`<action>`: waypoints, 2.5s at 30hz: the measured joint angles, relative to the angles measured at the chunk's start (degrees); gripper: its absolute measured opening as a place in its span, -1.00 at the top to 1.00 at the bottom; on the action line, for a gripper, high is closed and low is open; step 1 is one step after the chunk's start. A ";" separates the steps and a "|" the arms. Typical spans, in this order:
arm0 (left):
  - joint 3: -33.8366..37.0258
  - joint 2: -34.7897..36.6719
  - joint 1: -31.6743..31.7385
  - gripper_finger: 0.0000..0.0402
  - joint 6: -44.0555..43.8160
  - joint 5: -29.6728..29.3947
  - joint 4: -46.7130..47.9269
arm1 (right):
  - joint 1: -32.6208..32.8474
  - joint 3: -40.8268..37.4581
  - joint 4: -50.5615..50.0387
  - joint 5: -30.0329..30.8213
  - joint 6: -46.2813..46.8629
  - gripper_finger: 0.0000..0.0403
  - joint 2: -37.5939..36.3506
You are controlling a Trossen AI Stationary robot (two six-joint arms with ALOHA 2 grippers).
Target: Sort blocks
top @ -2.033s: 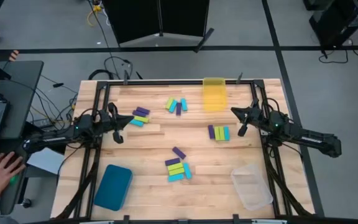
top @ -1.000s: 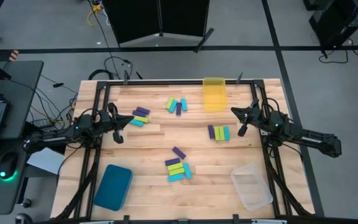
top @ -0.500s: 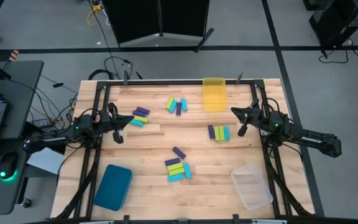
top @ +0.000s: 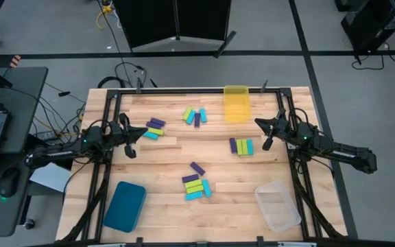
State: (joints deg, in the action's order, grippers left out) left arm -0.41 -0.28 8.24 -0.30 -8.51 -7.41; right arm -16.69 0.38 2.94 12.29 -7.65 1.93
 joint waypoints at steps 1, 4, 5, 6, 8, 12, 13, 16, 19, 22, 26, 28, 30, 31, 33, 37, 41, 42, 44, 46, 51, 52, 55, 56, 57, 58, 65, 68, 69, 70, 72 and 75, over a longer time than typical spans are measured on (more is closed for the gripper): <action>0.00 -0.01 -0.01 0.92 0.00 0.00 -0.01 | 0.00 -0.01 0.00 0.00 -0.01 0.81 -0.02; -0.01 -0.01 -0.01 0.92 0.00 0.00 -0.01 | 0.00 0.01 0.00 0.00 -0.01 0.81 0.00; -0.01 0.00 -0.01 0.92 -0.02 0.00 -0.01 | 0.00 0.01 0.00 0.00 0.01 0.81 -0.02; -0.01 -0.01 -0.01 0.92 0.00 0.00 0.01 | 0.00 0.00 0.00 0.00 0.00 0.81 -0.02; -0.01 0.00 -0.01 0.92 -0.01 0.00 -0.01 | 0.00 0.00 0.00 0.00 -0.01 0.81 -0.02; 0.00 0.01 -0.01 0.92 0.00 -0.02 -0.01 | 0.00 0.00 0.00 0.00 0.01 0.81 -0.02; 0.00 -0.01 0.01 0.92 0.00 0.00 0.01 | 0.00 0.01 0.00 0.00 0.00 0.81 -0.02; -0.01 -0.01 0.00 0.92 0.00 -0.01 -0.14 | 0.00 0.01 0.00 0.00 0.01 0.81 -0.02; -0.01 0.01 0.00 0.92 0.00 0.00 -1.56 | 0.00 -0.01 0.00 0.00 0.01 0.81 -0.01; -0.01 0.01 0.00 0.92 0.00 -0.01 -2.81 | 0.00 0.01 0.00 0.00 0.01 0.81 -0.02; 0.00 0.01 -0.01 0.92 -0.02 -0.01 -3.67 | 0.00 0.01 0.00 0.00 0.01 0.81 -0.02; -0.02 -0.01 0.01 0.92 -0.27 0.00 -3.83 | 0.00 0.00 0.00 0.00 0.01 0.81 -0.02; -0.02 -0.05 0.01 0.92 -2.00 0.26 -3.52 | 0.00 0.01 0.00 0.00 0.01 0.81 -0.02; 0.00 -0.23 0.01 0.92 -2.96 1.50 -2.87 | 0.00 -0.01 0.00 0.00 0.01 0.81 -0.02; 0.00 -1.19 -0.01 0.93 -3.21 5.88 -0.06 | 0.00 -0.01 0.00 0.00 0.01 0.81 -0.02; -0.02 -5.55 -0.01 0.96 -4.76 9.56 4.31 | 0.00 0.00 0.00 0.00 0.01 0.81 0.00; -0.02 -12.29 -0.01 0.97 -5.95 13.10 2.71 | 0.00 0.01 0.00 0.00 0.01 0.81 -0.02; -0.05 -14.09 -0.01 0.97 -6.03 14.35 1.65 | 0.00 0.00 0.00 0.00 0.01 0.81 -0.01; -0.86 -17.61 -0.01 0.97 -6.57 16.42 1.81 | 0.00 0.01 0.00 0.00 0.01 0.81 -0.02; -2.79 -21.27 -0.01 0.97 -7.90 17.03 1.54 | 0.00 -0.01 0.00 0.00 0.01 0.81 -0.02; -9.65 -30.58 -0.01 0.96 -6.57 17.81 5.55 | 0.00 0.00 0.00 0.00 0.01 0.81 -0.01; -11.36 -32.46 -0.01 0.96 -5.48 18.64 7.05 | 0.00 0.00 0.00 0.00 0.01 0.81 -0.01; -17.78 -38.26 -0.01 0.96 -4.52 19.05 10.83 | 0.00 0.01 0.00 0.00 0.00 0.81 -0.01; -19.95 -40.22 -0.01 0.96 -4.52 19.05 12.42 | 0.00 -0.01 0.00 0.00 0.01 0.81 0.00; -22.10 -42.17 -0.01 0.96 -4.52 19.03 14.44 | 0.00 0.01 0.00 0.00 0.01 0.81 -0.01; -24.17 -44.05 -0.01 0.96 -4.52 18.83 16.40 | 0.00 -0.01 0.00 0.00 0.01 0.81 0.00; -36.12 -55.20 -0.01 0.95 -4.45 12.14 29.08 | 0.00 -0.01 0.00 0.00 0.01 0.81 -0.02; -39.13 -58.61 0.01 0.89 -4.23 8.88 34.85 | 0.00 0.01 0.00 0.00 0.01 0.81 -0.01; -39.98 -59.64 0.03 0.87 -3.88 7.57 36.93 | 0.00 -0.01 0.00 0.00 0.01 0.81 -0.02; -40.77 -60.70 0.04 0.85 -3.34 6.14 39.17 | 0.00 0.00 0.00 0.00 0.01 0.81 -0.02; -42.06 -62.80 0.61 0.81 -3.05 4.61 42.95 | 0.00 0.01 0.00 0.00 0.01 0.81 -0.02; -42.64 -65.97 3.30 0.78 -3.10 5.91 46.59 | 0.00 0.01 0.02 0.00 0.01 0.81 -0.02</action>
State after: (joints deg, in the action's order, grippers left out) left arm -43.05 -66.25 11.54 -3.40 -2.60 39.18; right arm -16.69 0.38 2.95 12.29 -7.64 1.91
